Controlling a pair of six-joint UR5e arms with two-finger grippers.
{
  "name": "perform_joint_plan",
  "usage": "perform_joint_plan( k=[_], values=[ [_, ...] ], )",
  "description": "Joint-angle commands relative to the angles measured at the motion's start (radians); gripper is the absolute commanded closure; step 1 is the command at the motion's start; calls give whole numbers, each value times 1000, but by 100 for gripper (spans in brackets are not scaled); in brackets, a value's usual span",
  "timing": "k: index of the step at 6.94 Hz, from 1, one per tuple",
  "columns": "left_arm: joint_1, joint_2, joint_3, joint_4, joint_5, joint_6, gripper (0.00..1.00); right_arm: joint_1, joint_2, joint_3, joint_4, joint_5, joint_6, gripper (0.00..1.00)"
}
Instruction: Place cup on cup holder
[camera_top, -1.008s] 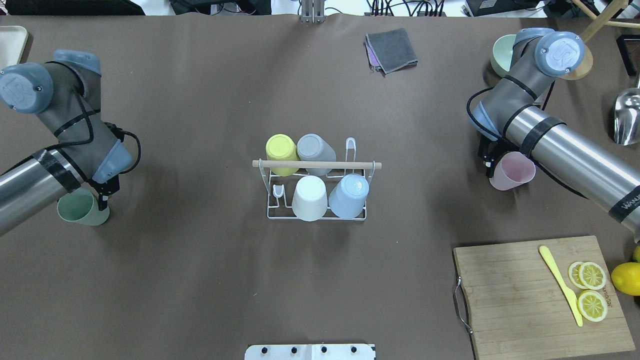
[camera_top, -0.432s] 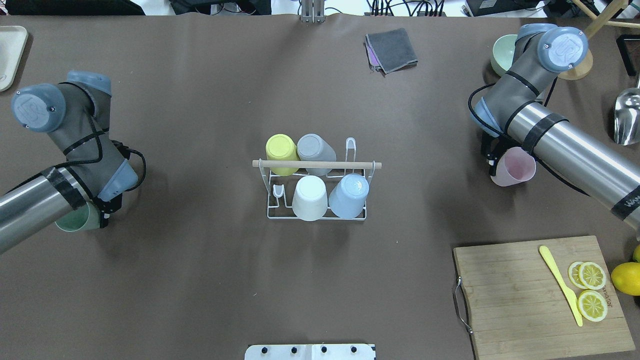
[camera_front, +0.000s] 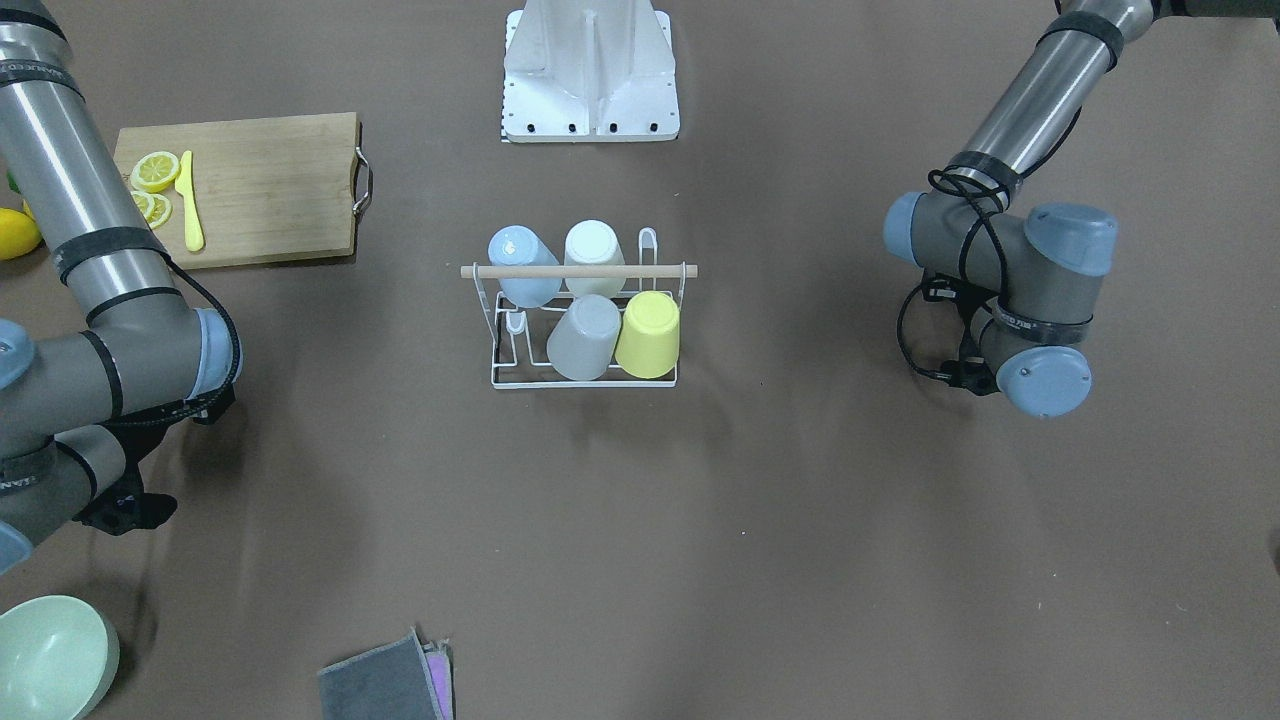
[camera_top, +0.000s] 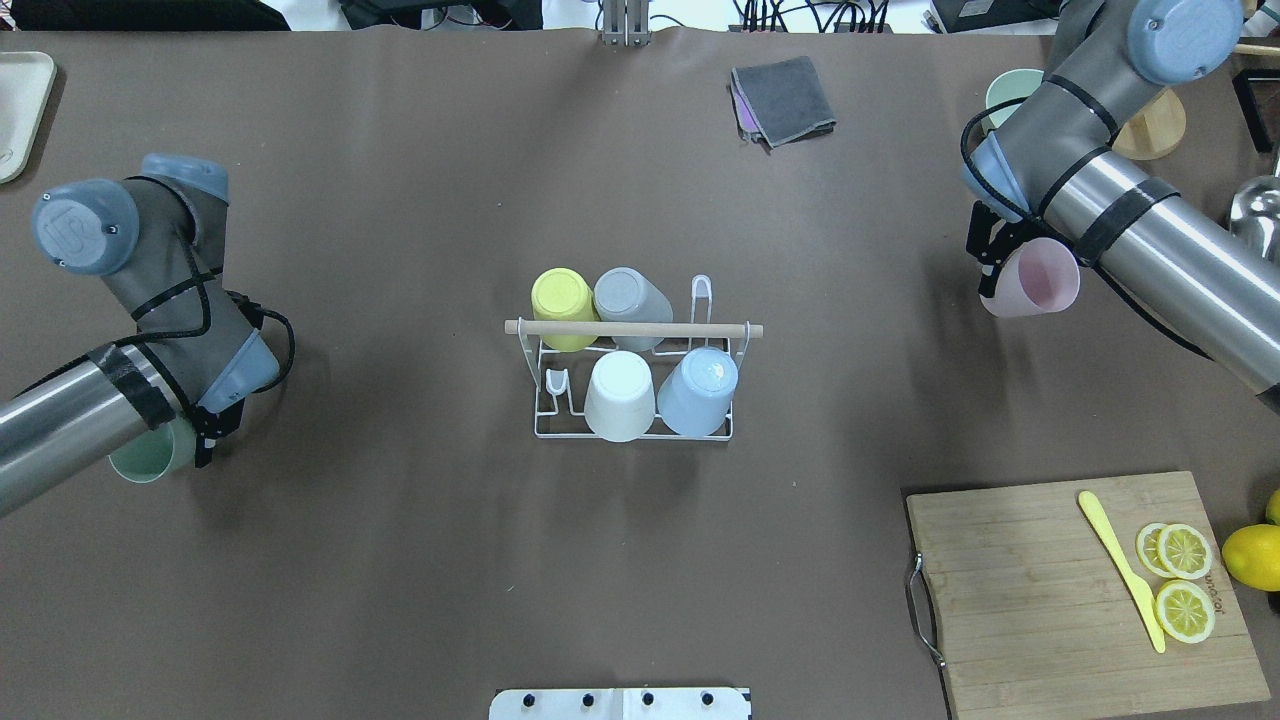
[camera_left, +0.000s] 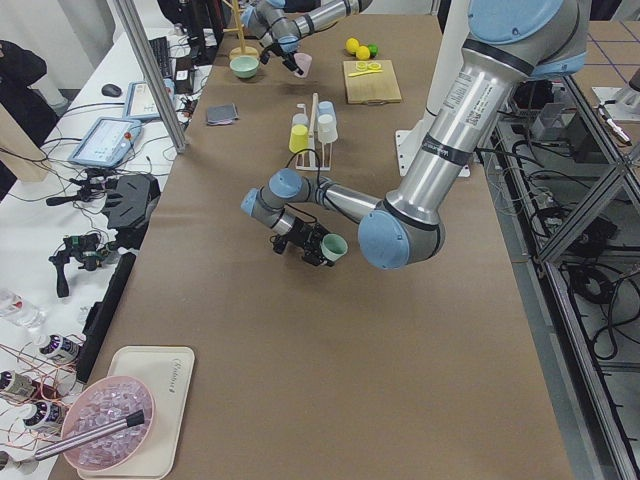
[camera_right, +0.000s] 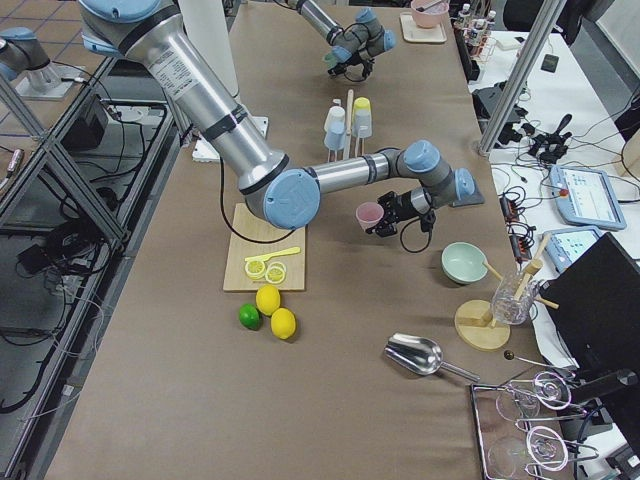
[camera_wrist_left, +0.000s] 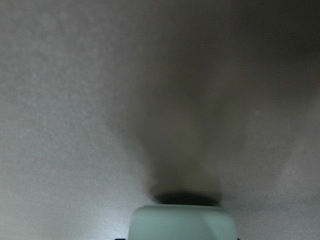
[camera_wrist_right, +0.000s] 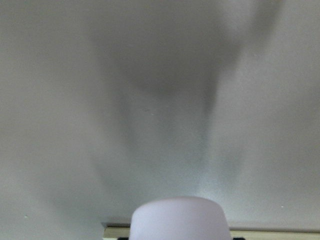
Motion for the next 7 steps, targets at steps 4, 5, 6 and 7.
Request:
perform_joint_plan(
  k=[4, 5, 6, 7],
  values=[
    [-190, -22, -61, -17, -98, -3, 100, 125, -160, 173, 527, 316, -76, 72],
    [-225, -40, -53, -82, -99, -4, 100, 142, -154, 148, 636, 373, -75, 77],
    [-254, -56, -57, -139, -98, -10, 100, 142, -152, 144, 732, 406, -76, 78],
    [-282, -74, -57, -214, -98, -68, 100, 148, -155, 133, 820, 433, -78, 75]
  ],
)
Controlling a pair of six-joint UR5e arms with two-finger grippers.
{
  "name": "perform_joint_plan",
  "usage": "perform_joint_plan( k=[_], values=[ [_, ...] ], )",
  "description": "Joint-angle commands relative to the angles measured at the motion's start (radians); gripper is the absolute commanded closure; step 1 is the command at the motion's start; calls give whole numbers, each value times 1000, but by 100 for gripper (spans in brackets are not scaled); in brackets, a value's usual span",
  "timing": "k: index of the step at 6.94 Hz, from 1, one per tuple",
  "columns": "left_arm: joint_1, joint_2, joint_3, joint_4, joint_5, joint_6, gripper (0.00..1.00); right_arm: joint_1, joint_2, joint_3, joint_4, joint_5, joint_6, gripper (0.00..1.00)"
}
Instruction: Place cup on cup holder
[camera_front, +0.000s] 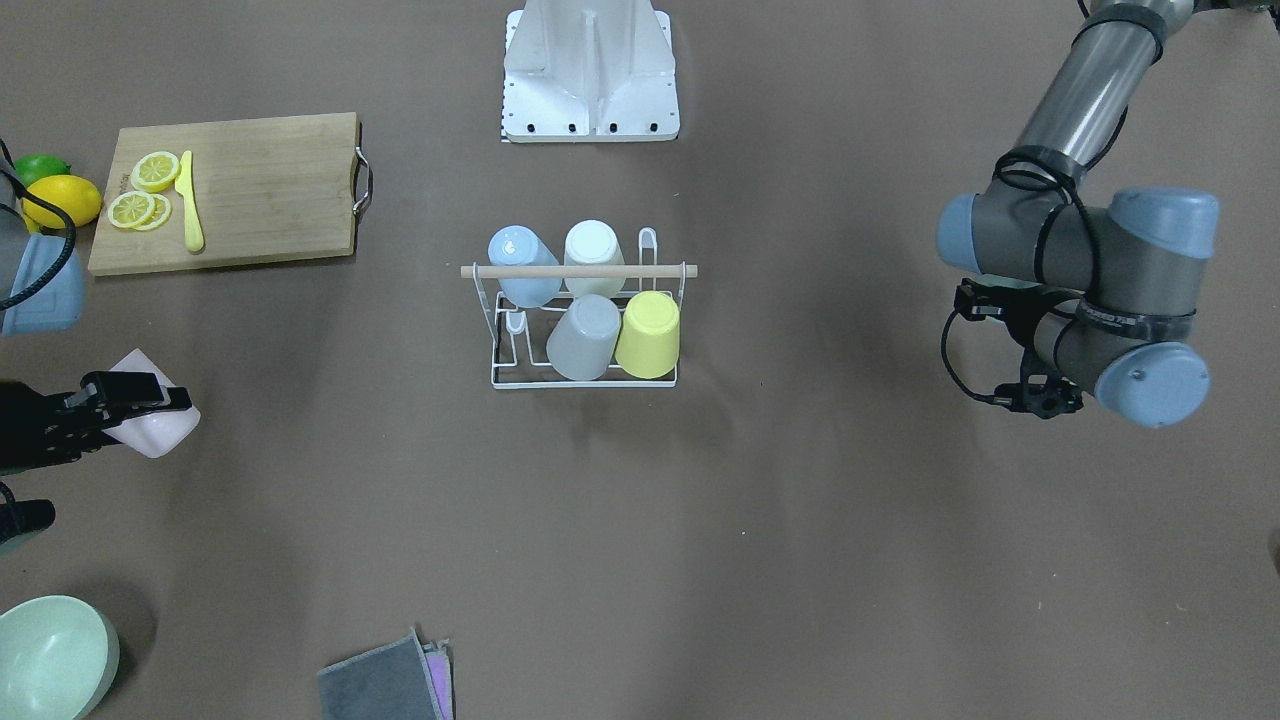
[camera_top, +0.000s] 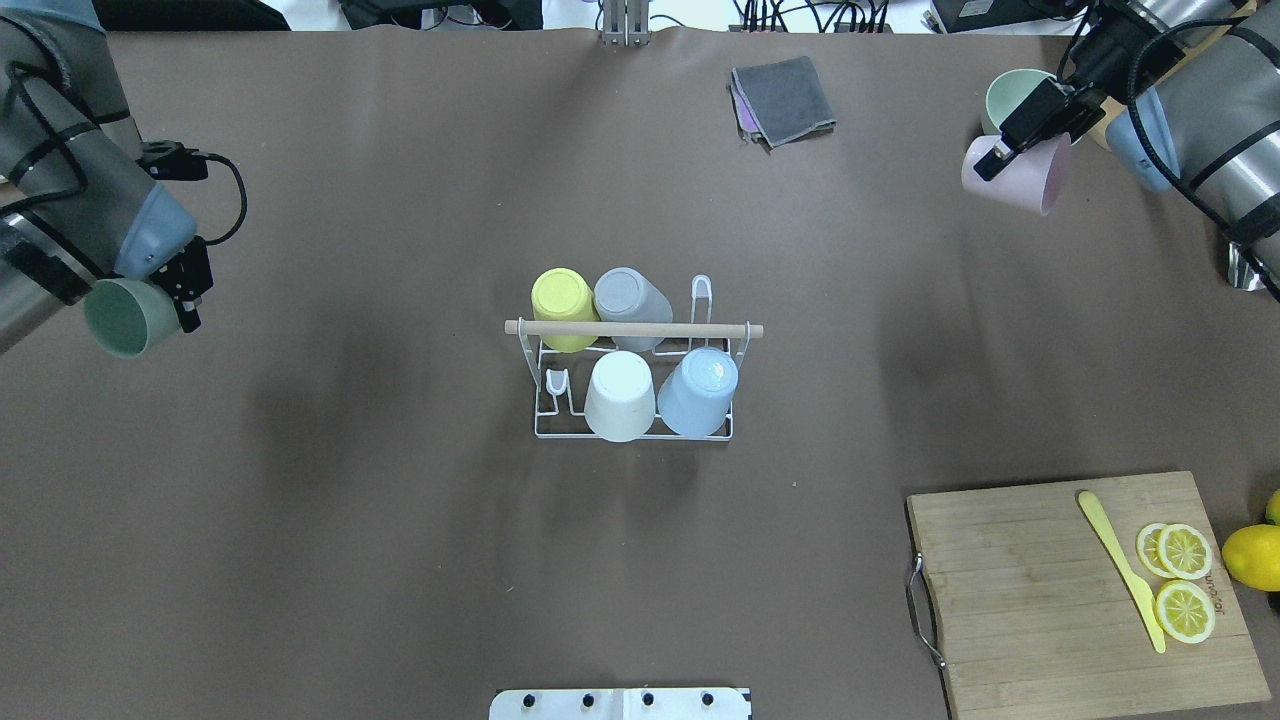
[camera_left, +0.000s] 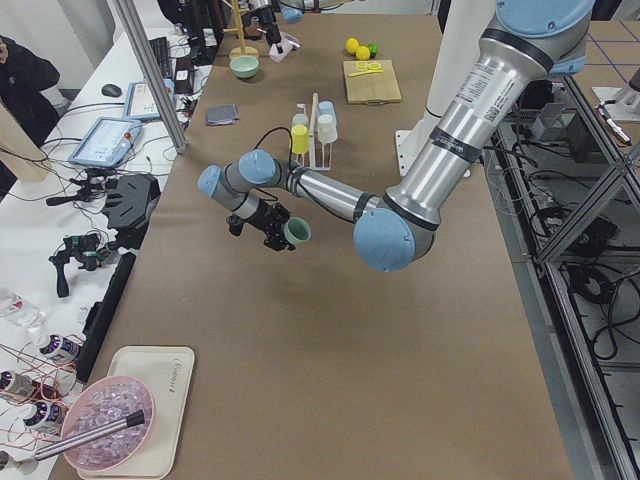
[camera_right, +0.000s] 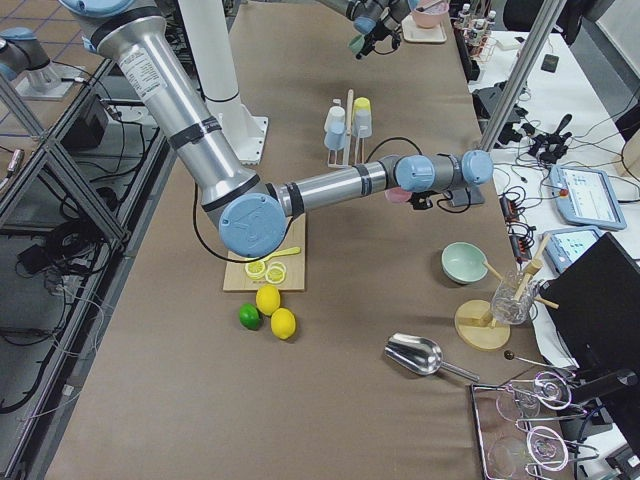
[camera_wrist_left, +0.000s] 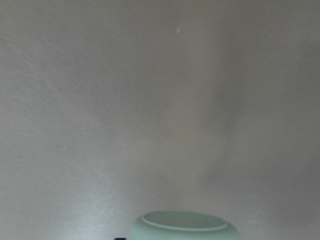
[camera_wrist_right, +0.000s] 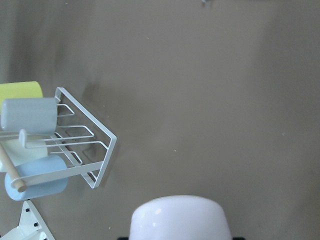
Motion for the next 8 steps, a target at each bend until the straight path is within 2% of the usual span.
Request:
perform_joint_plan(
  k=[1, 2, 4, 5, 6, 8],
  values=[
    [-44, -21, -4, -217, -1, -135, 100, 7, -17, -33, 223, 139, -34, 71],
    [-58, -9, -4, -470, -1, -297, 100, 11, -22, -57, 262, 267, -131, 71],
    [-55, 63, 4, -1106, 20, -730, 100, 11, -45, -111, 259, 478, -488, 72],
    [-61, 72, 1, -1267, 32, -836, 100, 21, -63, -113, 259, 610, -578, 72],
    [-67, 75, -15, -1384, 114, -881, 100, 22, -69, -120, 259, 666, -694, 72],
    [-59, 123, -77, -1627, 303, -965, 100, 21, -65, -183, 249, 758, -1046, 72]
  ],
)
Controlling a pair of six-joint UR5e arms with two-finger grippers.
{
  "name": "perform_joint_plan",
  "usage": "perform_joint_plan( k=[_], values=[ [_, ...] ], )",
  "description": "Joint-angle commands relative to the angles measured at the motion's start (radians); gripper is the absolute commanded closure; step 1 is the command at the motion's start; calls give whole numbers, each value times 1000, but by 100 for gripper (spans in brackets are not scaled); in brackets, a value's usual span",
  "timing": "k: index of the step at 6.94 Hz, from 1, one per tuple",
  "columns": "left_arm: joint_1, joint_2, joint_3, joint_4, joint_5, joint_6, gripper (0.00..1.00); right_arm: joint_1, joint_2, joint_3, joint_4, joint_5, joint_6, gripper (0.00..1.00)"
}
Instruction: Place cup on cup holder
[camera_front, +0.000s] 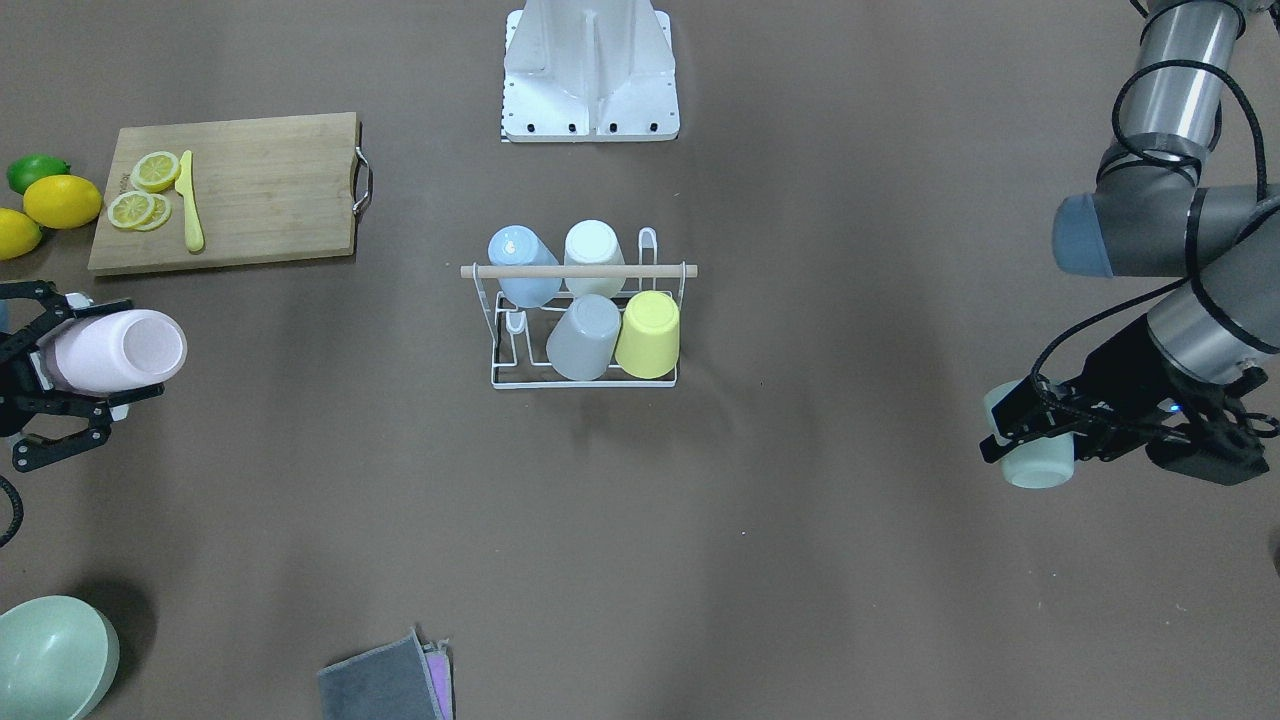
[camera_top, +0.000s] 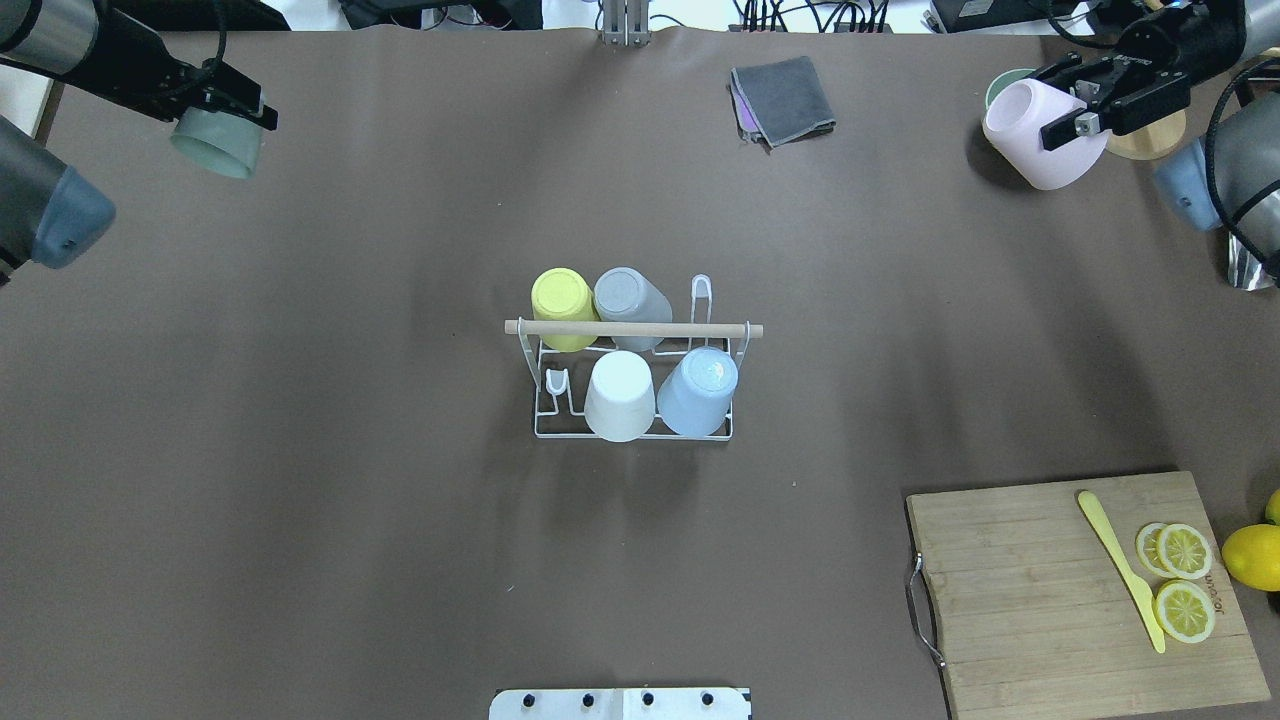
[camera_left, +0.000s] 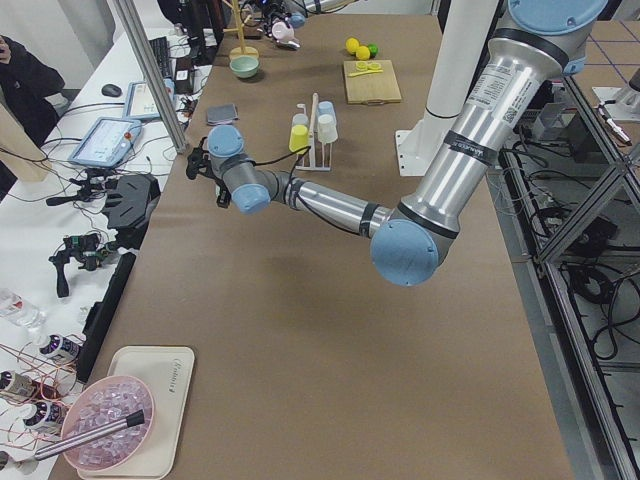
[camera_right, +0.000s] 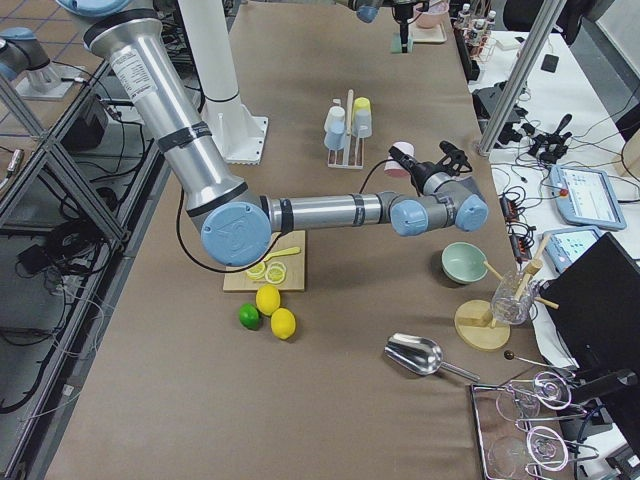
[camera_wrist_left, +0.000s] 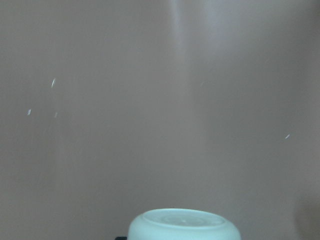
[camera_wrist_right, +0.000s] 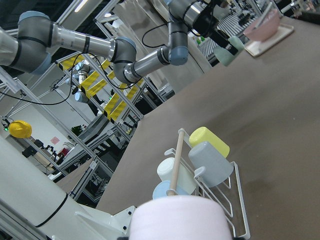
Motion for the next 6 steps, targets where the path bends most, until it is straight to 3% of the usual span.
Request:
perform_joint_plan(
  k=[1, 3, 5, 6],
  values=[
    [13, 56, -87, -235, 203, -62, 100, -16, 4, -69, -9, 176, -364, 71],
    [66, 125, -188, -409, 303, -84, 100, -84, 10, -111, -9, 377, -570, 70],
    [191, 139, -227, -553, 537, -104, 100, -184, 46, -171, -11, 480, -771, 69],
    [273, 135, -244, -599, 663, -96, 100, -206, 66, -192, -11, 489, -822, 69]
  ],
)
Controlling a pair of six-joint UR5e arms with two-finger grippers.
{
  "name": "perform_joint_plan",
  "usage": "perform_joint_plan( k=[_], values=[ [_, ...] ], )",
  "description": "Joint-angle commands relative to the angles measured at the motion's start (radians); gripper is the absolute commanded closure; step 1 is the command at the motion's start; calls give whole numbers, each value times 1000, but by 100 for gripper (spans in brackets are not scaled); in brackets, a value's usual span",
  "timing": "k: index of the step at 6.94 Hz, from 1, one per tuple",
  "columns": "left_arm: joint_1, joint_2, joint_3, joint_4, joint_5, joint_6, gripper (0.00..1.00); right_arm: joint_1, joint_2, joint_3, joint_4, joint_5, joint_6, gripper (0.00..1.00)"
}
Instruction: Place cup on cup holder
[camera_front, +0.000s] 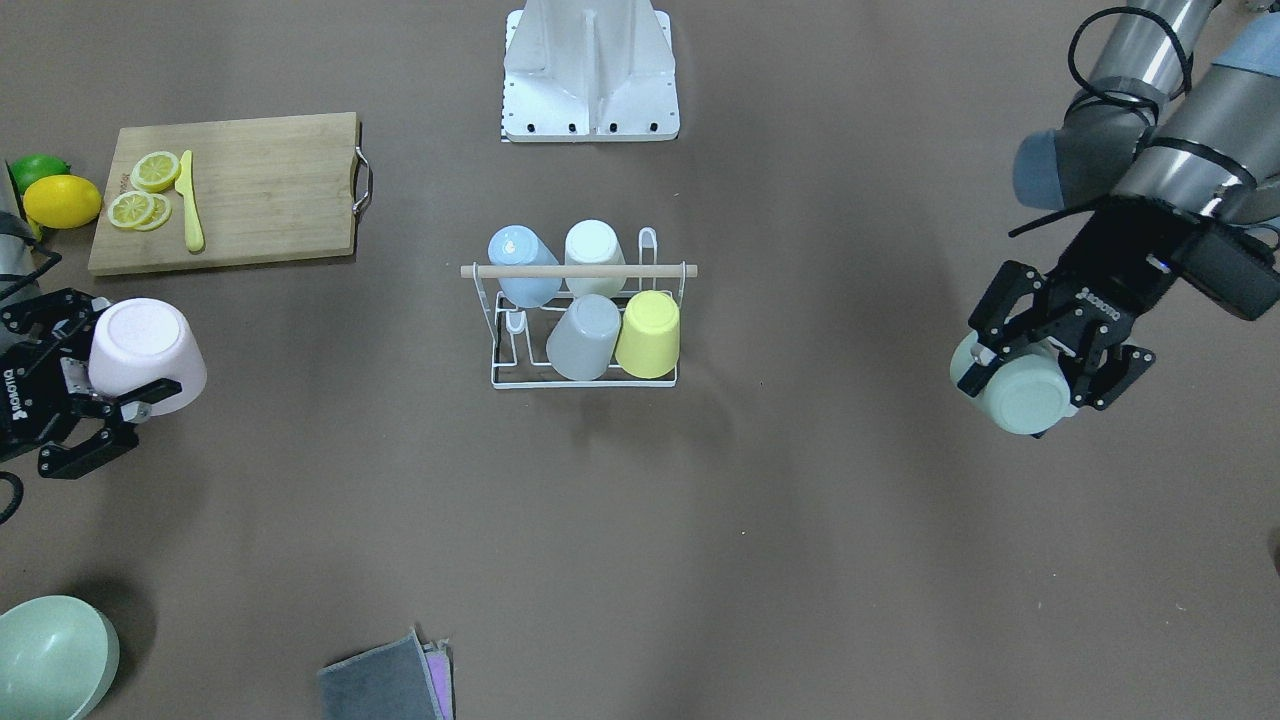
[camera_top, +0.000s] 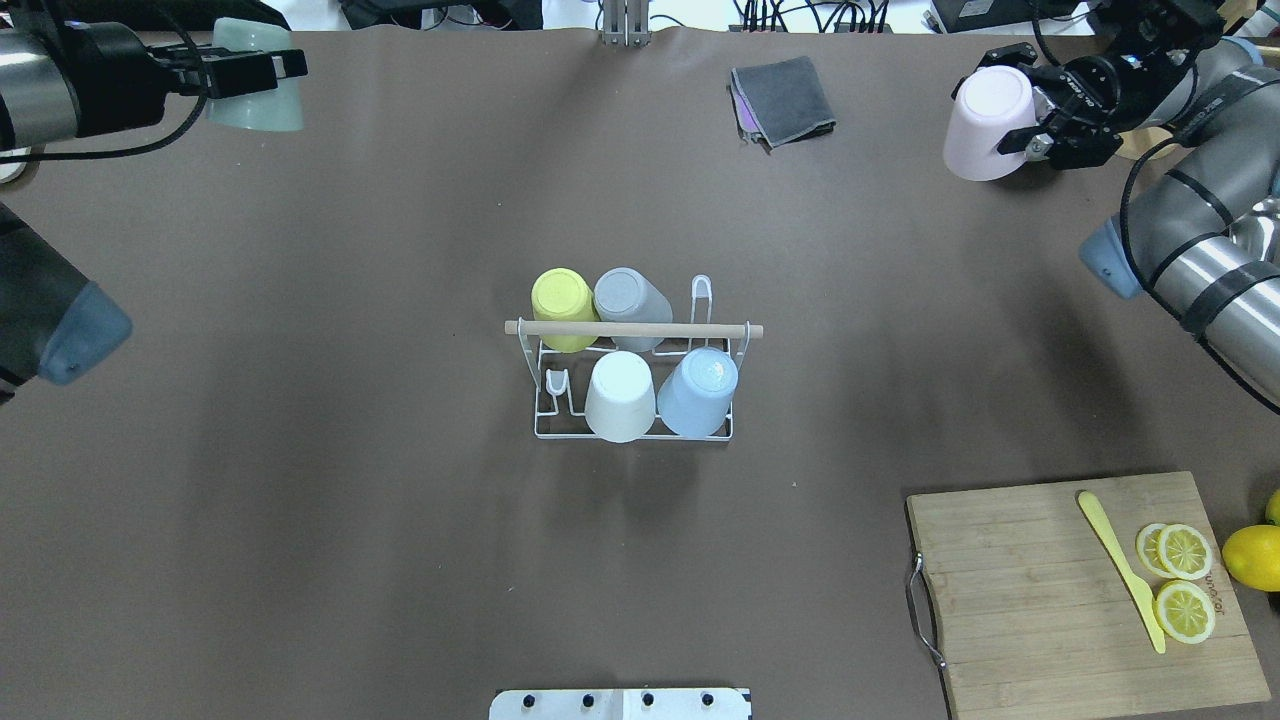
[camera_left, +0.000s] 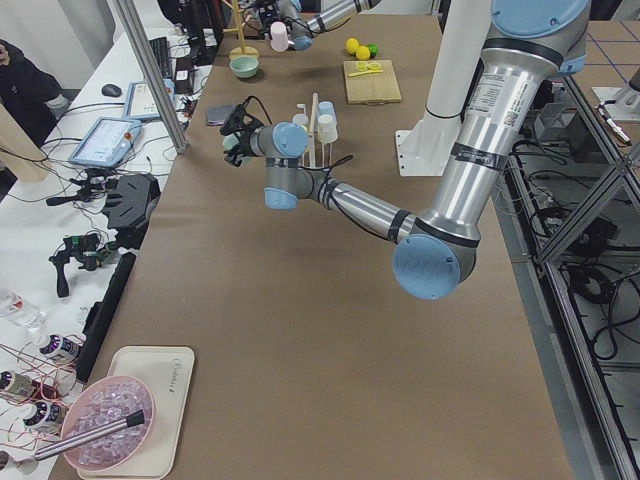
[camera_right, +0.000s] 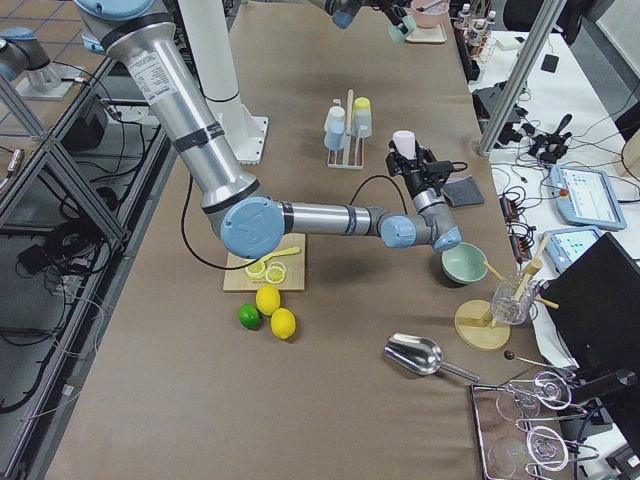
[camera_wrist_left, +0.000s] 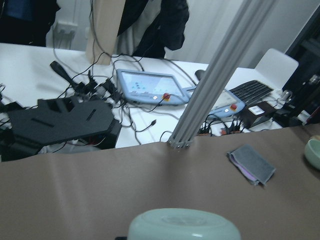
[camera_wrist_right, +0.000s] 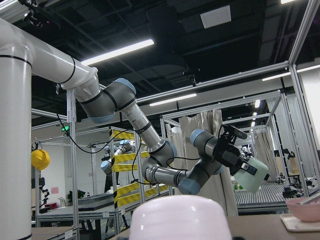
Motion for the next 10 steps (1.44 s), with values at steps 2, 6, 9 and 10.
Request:
perform_joint_plan(
  k=[2, 6, 9, 10],
  values=[
    [255, -4, -89, -95, 419, 59, 100, -60, 93, -56, -17, 49, -112, 69],
    [568, -86, -111, -89, 782, 215, 100, -164, 182, -96, -89, 40, -221, 69],
    [727, -94, -82, -90, 946, 279, 100, -221, 224, -100, -166, 29, -287, 69],
    [748, -105, -57, -92, 958, 278, 100, -224, 231, -99, -169, 29, -287, 69]
  ],
)
